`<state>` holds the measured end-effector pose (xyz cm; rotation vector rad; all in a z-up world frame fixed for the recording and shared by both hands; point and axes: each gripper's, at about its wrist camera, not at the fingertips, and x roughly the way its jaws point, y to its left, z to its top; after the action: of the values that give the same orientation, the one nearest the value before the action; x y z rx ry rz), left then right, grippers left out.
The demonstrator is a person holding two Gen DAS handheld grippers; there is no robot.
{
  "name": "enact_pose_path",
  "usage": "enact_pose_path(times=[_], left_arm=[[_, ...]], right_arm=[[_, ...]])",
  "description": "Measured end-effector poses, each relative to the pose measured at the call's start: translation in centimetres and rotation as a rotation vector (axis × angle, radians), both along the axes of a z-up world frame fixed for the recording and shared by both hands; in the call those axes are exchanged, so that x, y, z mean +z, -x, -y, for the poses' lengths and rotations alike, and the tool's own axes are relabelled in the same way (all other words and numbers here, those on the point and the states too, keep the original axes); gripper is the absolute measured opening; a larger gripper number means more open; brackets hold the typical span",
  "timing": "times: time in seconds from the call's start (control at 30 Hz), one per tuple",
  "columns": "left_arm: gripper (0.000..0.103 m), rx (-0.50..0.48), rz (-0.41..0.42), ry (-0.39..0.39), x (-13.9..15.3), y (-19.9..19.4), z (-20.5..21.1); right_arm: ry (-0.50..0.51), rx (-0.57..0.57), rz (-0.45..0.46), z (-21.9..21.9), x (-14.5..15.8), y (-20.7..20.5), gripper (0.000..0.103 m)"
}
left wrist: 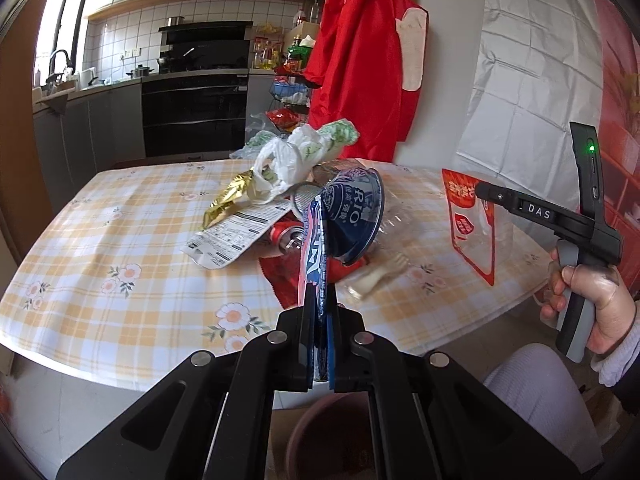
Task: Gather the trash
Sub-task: 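Drop the wrapper and plastic box into the pink bin, opening both tools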
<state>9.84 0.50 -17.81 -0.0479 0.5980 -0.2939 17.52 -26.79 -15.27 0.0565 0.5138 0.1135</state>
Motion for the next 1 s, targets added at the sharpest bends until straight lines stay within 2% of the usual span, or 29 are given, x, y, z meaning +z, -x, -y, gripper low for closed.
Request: enact_pose_path(times=[0.13, 0.3, 0.5, 0.9, 0.97, 1.0], left_arm=[[0.005, -0.012, -0.019, 0.027, 0.2, 1.3, 0.5], [0.005, -0.071, -0.051, 0.048, -0.1, 3.6, 1.9], [0.005, -0.138, -0.079, 0.039, -0.2, 5.6, 3.5], [0.005, -0.176, -0.1, 0.005, -0.4, 6.8, 5.1], [0.014, -0.172, -0.099, 0.004, -0.5, 6.7, 5.2], [0.035, -0.163, -0.091, 0.006, -0.4, 6.7, 5.1]], right_arm=[[-0.01, 0.012, 0.034, 0.0, 1.3, 2.2, 0.063], [-0.034, 0.021, 0.069, 0.1, 2.6, 4.9, 0.063], [-0.062, 0.029, 0.092, 0.3, 3.7, 7.7, 0.063], [-0.072, 0.055, 0.128, 0.3, 5.3, 11.8, 0.063], [-0.074, 0.058, 0.131, 0.4, 5.5, 11.9, 0.063], [-0.073, 0.059, 0.134, 0.4, 5.6, 12.0, 0.063]])
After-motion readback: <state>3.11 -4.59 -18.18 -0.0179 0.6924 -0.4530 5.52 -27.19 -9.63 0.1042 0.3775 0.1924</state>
